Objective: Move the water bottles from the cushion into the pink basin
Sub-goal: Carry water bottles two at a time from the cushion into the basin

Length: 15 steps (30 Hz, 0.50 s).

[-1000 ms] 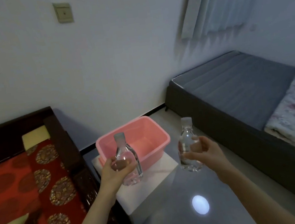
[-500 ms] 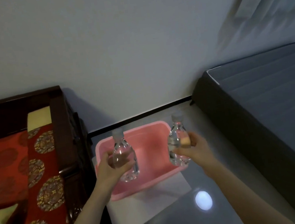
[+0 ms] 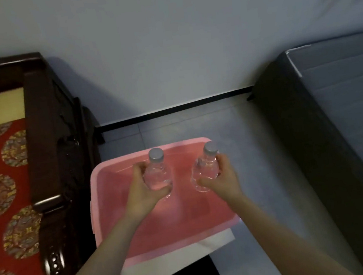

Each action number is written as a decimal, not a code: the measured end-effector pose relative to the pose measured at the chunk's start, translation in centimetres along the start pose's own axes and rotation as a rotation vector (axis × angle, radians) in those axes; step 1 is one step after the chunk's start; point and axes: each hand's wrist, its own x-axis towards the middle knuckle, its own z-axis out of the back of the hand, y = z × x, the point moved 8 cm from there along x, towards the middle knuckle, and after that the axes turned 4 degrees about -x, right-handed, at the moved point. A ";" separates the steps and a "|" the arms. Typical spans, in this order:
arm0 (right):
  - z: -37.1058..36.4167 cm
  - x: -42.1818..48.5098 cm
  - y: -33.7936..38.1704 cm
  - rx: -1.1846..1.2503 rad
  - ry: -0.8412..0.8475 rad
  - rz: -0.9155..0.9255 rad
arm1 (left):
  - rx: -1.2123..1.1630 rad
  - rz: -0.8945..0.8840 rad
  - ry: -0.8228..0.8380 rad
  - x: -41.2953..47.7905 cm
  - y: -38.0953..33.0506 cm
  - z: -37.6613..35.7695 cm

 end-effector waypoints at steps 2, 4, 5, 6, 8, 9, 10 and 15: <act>-1.4 1.2 -0.4 -0.080 -0.032 0.047 | 0.007 -0.020 -0.004 1.3 1.2 -1.2; -3.1 2.5 -1.3 -0.168 -0.048 0.077 | 0.025 -0.040 -0.012 2.6 2.6 -2.2; -3.8 2.9 -1.8 -0.197 -0.042 0.084 | 0.039 -0.054 -0.020 3.0 3.1 -2.6; -4.7 3.4 -2.5 -0.213 -0.032 0.096 | 0.054 -0.065 -0.034 3.4 3.7 -2.9; -5.9 4.2 -4.0 -0.226 -0.054 0.104 | 0.085 -0.079 -0.063 4.1 5.0 -3.5; -6.4 4.7 -5.0 -0.232 -0.076 0.078 | 0.108 -0.078 -0.075 4.4 5.8 -3.7; -6.7 5.0 -5.8 -0.241 -0.103 0.041 | 0.122 -0.074 -0.085 4.7 6.6 -3.9; -7.6 6.3 -8.2 -0.248 -0.165 0.011 | 0.130 -0.055 -0.108 6.0 9.9 -4.8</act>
